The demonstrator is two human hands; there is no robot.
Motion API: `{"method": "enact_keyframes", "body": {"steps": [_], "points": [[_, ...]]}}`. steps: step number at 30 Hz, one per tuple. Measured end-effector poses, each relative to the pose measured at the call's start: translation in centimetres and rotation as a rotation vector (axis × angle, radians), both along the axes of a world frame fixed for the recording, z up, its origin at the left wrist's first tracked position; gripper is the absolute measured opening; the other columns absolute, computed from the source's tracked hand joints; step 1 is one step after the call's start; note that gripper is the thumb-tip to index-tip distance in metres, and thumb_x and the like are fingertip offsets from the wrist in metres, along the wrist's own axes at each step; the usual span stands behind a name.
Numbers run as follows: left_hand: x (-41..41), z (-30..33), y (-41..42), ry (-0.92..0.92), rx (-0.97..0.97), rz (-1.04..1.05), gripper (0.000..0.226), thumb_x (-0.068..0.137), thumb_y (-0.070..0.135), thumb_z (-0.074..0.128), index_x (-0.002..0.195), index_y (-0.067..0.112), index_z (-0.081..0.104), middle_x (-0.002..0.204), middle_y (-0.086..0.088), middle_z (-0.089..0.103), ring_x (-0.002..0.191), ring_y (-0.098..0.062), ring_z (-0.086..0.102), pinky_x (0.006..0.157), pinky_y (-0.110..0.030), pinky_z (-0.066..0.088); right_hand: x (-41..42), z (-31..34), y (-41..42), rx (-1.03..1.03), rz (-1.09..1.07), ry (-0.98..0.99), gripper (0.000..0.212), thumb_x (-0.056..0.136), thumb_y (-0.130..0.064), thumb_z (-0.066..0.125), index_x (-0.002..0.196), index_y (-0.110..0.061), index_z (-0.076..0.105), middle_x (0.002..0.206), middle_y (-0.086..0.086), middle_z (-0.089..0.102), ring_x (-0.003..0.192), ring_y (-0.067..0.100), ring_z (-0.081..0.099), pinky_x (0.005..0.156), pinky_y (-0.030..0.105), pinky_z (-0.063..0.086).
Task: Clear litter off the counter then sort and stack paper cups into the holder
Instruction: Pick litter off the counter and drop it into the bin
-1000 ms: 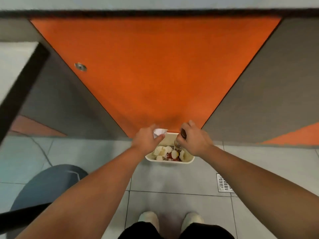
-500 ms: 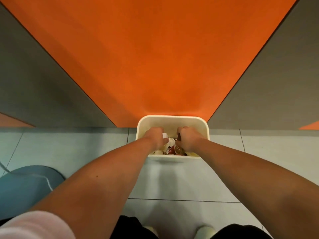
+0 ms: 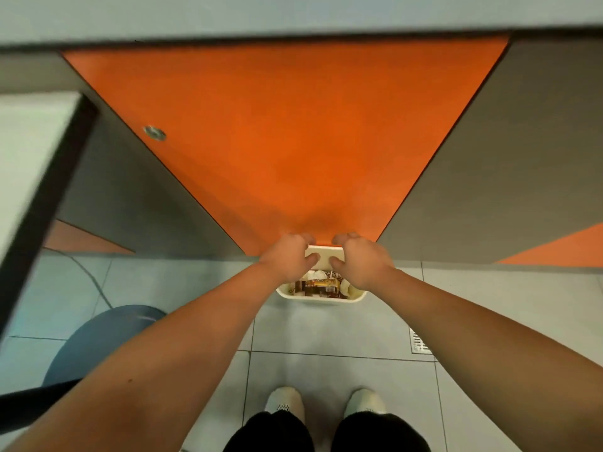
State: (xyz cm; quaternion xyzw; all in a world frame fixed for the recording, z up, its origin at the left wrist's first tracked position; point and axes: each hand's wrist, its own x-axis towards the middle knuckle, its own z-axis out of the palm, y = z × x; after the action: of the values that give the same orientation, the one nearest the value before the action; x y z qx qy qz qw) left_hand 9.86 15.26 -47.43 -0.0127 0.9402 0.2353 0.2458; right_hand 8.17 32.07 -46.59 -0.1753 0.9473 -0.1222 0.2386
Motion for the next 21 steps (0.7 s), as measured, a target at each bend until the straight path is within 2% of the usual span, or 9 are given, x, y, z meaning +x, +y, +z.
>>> {"method": "enact_keyframes", "body": {"steps": [4, 10, 15, 21], "points": [[0.4, 12.0, 0.3, 0.083, 0.006, -0.042, 0.044, 0.096, 0.034, 0.057, 0.136, 0.015, 0.053, 0.128, -0.009, 0.063, 0.114, -0.024, 0.059, 0.089, -0.029, 0.046, 0.7, 11.2, 0.1, -0.028, 0.031, 0.03, 0.043, 0.097, -0.04, 0.048, 0.137, -0.024, 0.046, 0.133, 0.003, 0.052, 0.113, 0.028, 0.057, 0.084, 0.036, 0.047], [1.3, 26.9, 0.2, 0.205, -0.017, -0.069, 0.042, 0.093, 0.033, 0.061, 0.131, 0.016, 0.055, 0.126, -0.006, 0.062, 0.114, -0.023, 0.059, 0.091, -0.032, 0.047, 1.5, 25.6, 0.5, -0.053, 0.093, 0.137, 0.041, 0.097, -0.039, 0.047, 0.135, -0.025, 0.047, 0.131, 0.001, 0.051, 0.108, 0.027, 0.059, 0.079, 0.035, 0.047], [1.8, 35.6, -0.7, 0.329, -0.043, -0.058, 0.042, 0.093, 0.037, 0.06, 0.13, 0.017, 0.056, 0.126, -0.004, 0.062, 0.112, -0.02, 0.059, 0.092, -0.031, 0.046, 0.9, 34.1, 0.5, -0.089, 0.151, 0.244, 0.041, 0.096, -0.04, 0.05, 0.132, -0.023, 0.047, 0.129, 0.002, 0.053, 0.107, 0.025, 0.06, 0.079, 0.035, 0.047], [1.5, 42.5, -2.6, 0.447, -0.002, 0.074, 0.042, 0.092, 0.039, 0.062, 0.13, 0.021, 0.057, 0.124, -0.001, 0.064, 0.11, -0.016, 0.06, 0.095, -0.034, 0.048, -1.2, 41.6, -0.9, -0.212, 0.186, 0.376, 0.041, 0.096, -0.042, 0.049, 0.133, -0.024, 0.05, 0.131, -0.001, 0.054, 0.107, 0.024, 0.06, 0.084, 0.036, 0.048]]}}
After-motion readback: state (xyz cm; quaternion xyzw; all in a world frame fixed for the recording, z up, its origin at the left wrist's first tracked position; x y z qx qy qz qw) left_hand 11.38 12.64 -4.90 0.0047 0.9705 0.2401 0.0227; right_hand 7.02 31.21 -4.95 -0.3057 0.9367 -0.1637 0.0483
